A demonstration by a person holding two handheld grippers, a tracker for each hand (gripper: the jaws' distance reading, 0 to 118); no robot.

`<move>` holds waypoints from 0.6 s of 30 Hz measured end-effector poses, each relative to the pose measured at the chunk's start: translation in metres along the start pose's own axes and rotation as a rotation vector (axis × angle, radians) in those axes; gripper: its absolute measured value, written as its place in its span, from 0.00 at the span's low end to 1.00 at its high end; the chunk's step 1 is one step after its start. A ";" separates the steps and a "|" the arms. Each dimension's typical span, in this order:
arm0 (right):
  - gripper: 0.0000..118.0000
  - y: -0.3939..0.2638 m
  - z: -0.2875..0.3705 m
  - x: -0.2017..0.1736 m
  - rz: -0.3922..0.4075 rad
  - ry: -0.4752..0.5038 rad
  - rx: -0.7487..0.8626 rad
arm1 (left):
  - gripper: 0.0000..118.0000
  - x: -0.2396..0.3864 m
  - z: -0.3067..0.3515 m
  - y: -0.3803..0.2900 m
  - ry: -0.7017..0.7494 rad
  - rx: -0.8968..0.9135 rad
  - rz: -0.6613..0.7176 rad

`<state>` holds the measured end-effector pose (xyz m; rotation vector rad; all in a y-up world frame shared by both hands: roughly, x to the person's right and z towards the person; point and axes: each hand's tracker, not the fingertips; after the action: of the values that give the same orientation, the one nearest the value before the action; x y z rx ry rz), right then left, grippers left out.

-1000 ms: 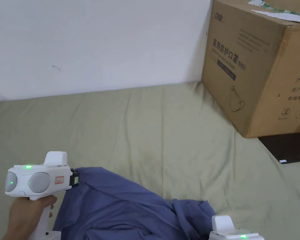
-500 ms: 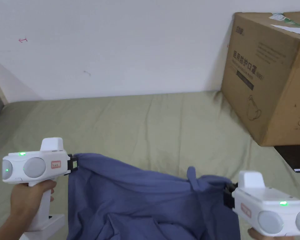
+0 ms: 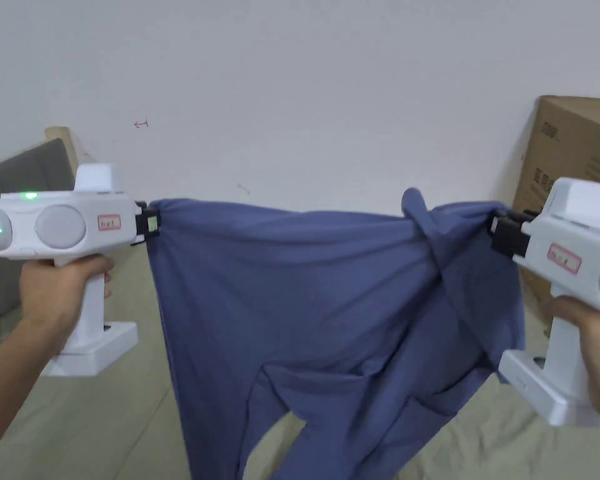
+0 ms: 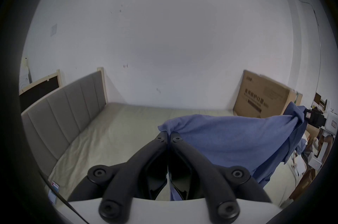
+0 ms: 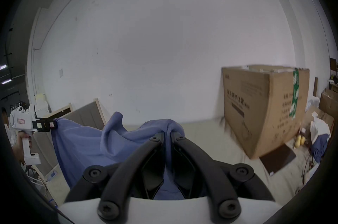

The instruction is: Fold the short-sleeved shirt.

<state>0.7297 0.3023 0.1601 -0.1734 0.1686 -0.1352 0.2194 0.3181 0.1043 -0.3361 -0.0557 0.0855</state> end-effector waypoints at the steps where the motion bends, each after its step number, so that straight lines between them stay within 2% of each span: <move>1: 0.03 0.011 -0.004 -0.002 0.004 0.003 0.015 | 0.00 -0.007 -0.006 0.008 0.002 0.014 0.003; 4: 0.03 0.043 -0.020 -0.002 -0.001 0.025 0.059 | 0.00 -0.009 -0.011 0.042 0.016 0.071 0.013; 10: 0.03 0.098 -0.058 0.003 0.026 -0.005 0.122 | 0.00 0.004 -0.022 0.099 0.033 0.164 0.026; 14: 0.03 0.122 -0.083 0.005 0.107 -0.012 0.154 | 0.00 0.002 -0.063 0.132 0.059 0.199 0.013; 17: 0.03 0.129 -0.101 0.011 0.125 -0.012 0.157 | 0.00 0.008 -0.079 0.137 0.066 0.218 0.020; 18: 0.03 0.128 -0.107 0.011 0.130 0.029 0.150 | 0.00 0.008 -0.087 0.136 0.069 0.222 0.021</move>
<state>0.7370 0.4080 0.0312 -0.0114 0.1970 -0.0209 0.2233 0.4186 -0.0223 -0.1180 0.0253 0.1003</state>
